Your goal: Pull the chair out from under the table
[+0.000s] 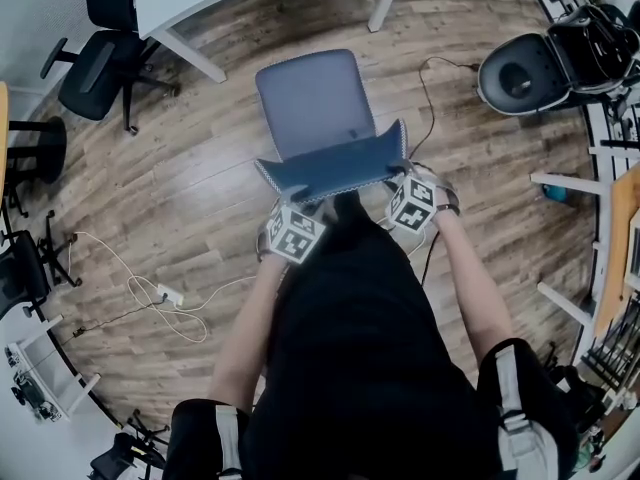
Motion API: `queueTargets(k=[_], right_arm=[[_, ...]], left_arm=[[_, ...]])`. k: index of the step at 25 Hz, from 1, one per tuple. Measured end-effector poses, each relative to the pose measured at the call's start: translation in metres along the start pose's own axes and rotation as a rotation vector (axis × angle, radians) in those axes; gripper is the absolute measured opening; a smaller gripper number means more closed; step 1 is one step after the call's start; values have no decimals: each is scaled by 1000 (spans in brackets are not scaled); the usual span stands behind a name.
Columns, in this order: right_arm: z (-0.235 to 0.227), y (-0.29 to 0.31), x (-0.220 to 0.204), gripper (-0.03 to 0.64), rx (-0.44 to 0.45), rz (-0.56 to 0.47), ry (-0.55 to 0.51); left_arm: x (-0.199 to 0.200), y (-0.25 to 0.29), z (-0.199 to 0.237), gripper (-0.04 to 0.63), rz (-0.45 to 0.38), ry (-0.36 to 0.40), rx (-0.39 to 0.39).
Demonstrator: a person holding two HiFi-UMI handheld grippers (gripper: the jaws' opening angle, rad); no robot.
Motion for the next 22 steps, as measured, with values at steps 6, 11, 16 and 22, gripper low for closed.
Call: queueTargets(k=[6, 11, 16, 22], right_arm=[[-8, 3, 4, 138, -20, 1, -2], [-14, 4, 10, 138, -41, 2, -5], [-21, 6, 16, 139, -67, -1, -3], [-33, 9, 23, 140, -93, -1, 3]], left_arm=[[6, -2, 5, 200, -35, -24, 9], [10, -5, 12, 210, -50, -28, 13], [15, -8, 20, 210, -71, -30, 18], [25, -12, 31, 212, -88, -24, 34]])
Point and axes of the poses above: the fingertips, and each gripper's own axes: y forward along the fingers, z to its left, x out of its top, the point moved 6 cm from there along -y, backward along the fingers, and after that the axes turned 14 degrees about -x, right-handed, at the moved point
